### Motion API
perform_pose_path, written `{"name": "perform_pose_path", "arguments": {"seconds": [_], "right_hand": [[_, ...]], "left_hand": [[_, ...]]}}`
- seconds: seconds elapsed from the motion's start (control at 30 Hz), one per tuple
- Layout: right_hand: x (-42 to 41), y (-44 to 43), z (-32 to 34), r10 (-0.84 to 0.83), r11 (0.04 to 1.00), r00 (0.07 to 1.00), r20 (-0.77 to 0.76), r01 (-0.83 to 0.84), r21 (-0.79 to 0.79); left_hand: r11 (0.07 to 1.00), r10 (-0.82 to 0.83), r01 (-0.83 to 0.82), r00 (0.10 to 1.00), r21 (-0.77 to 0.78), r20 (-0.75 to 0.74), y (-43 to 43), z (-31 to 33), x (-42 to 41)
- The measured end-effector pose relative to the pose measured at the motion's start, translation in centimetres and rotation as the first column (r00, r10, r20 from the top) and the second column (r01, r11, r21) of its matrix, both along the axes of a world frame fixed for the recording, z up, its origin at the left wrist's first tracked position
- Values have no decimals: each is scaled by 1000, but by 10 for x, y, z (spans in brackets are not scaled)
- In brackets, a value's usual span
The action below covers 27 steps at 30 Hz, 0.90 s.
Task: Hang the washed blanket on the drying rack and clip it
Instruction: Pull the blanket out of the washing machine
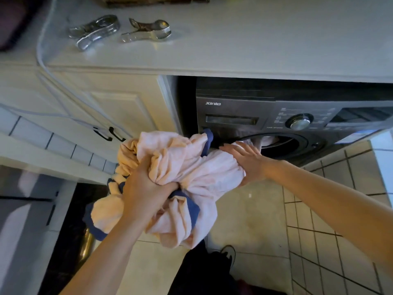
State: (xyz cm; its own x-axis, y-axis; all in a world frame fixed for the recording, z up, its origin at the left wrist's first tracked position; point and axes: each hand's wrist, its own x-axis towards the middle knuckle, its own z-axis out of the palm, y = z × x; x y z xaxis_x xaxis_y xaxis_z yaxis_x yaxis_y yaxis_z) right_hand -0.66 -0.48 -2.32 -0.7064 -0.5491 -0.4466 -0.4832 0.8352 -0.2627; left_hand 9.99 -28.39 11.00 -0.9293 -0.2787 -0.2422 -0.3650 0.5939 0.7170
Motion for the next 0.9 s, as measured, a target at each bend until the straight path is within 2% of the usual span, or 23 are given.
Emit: {"name": "perform_pose_path", "arguments": {"seconds": [0.1,0.23,0.5,0.6,0.77,0.83,0.9], "right_hand": [[-22,-1,-23,32,999,998,49,-33,24],[-32,-15,-52,-32,998,993,116,26,53],[-33,-32,-97,-246,969,968,49,245,23],[-30,-36,-105,-279,960,959,56,278,22],[-21,-34,-100,-217,972,973,72,209,111],[-17,-30,-93,-280,957,957,75,272,105],[-14,-19,-84,-286,951,951,117,267,154]], "left_hand": [[997,75,-75,997,35,19,-12,2,-5],[984,158,-159,987,85,14,-28,1,-12],[949,290,-292,956,120,34,-40,-1,-25],[945,296,-300,954,130,48,-38,-1,-27],[962,257,-261,965,76,53,-36,-5,-26],[968,240,-242,970,63,43,-36,-6,-25],[969,241,-243,970,53,28,-37,-8,-22]]}}
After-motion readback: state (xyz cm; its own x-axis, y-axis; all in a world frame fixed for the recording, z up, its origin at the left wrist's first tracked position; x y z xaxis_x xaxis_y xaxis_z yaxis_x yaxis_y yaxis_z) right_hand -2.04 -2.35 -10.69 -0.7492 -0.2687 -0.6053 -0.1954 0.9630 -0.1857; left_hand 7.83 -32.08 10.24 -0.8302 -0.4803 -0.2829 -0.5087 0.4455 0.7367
